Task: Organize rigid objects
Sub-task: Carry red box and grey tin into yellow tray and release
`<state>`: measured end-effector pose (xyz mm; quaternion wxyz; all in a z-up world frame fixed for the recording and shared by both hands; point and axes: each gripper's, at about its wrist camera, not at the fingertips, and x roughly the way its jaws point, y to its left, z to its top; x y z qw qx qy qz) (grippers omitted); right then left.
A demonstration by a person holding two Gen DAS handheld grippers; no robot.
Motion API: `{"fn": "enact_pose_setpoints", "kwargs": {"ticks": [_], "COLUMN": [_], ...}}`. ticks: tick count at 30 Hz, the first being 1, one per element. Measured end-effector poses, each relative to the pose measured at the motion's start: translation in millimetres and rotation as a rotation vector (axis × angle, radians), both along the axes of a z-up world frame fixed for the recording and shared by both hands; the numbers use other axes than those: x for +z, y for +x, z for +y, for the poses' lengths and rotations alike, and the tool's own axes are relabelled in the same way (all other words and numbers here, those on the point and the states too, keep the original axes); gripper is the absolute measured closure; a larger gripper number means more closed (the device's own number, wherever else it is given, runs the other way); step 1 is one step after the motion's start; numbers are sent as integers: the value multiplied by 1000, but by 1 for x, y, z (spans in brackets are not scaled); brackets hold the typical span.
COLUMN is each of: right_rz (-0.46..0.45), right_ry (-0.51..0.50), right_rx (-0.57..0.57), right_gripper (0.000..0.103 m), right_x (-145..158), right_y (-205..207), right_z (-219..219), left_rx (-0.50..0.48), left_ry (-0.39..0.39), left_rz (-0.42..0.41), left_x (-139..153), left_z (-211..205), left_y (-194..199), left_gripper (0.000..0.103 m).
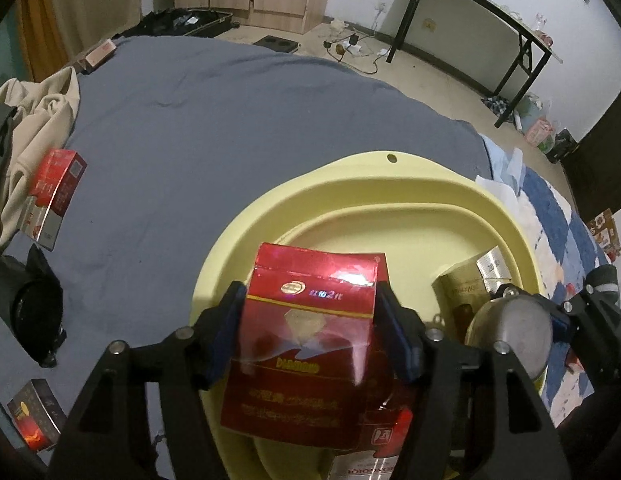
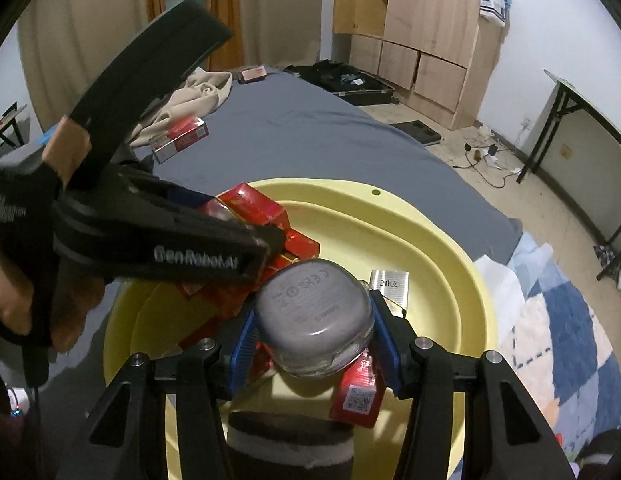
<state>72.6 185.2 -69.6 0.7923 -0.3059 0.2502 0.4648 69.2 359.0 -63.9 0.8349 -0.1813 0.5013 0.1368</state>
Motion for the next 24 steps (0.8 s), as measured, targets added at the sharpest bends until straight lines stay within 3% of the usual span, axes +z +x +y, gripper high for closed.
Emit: {"fn": "enact_pose_setpoints", "kwargs": {"ticks": [1,7,9,10,13,16,20,24], "right_rz": [-5,-32,-30,-26,-2,14,-1,22], "right_ry": [-3,25,65,87,159,255,323,333], "right_rx": [-7,-4,-8,-15,-55,-142,-285,-448], "right_gripper": [52,47,31,28,25,10,6,3], "right_x": [0,8,16,21,36,48,49,32], "right_y": [1,-7,-10,-11,-14,-11,-5,6], "right_z": [0,-15,-24,-30,-60,-111,-198,-280], "left_rx": [11,83,76,66,-4,-101,-247,-392], "left_ry": [-6,-32,-28,-20,25,48,31,-60], "left_rz": [-2,-117,-148,-156,-184,-208,-190,-122], "left_x": [0,32,48,56,81,102,110,100], "left_z": [1,7,1,-5,-35,-78,-146,-206], "left_y": [0,-12,-13,-12,-9,-3,9,25], "left_gripper": [19,3,1,1,0,0,0,0]}}
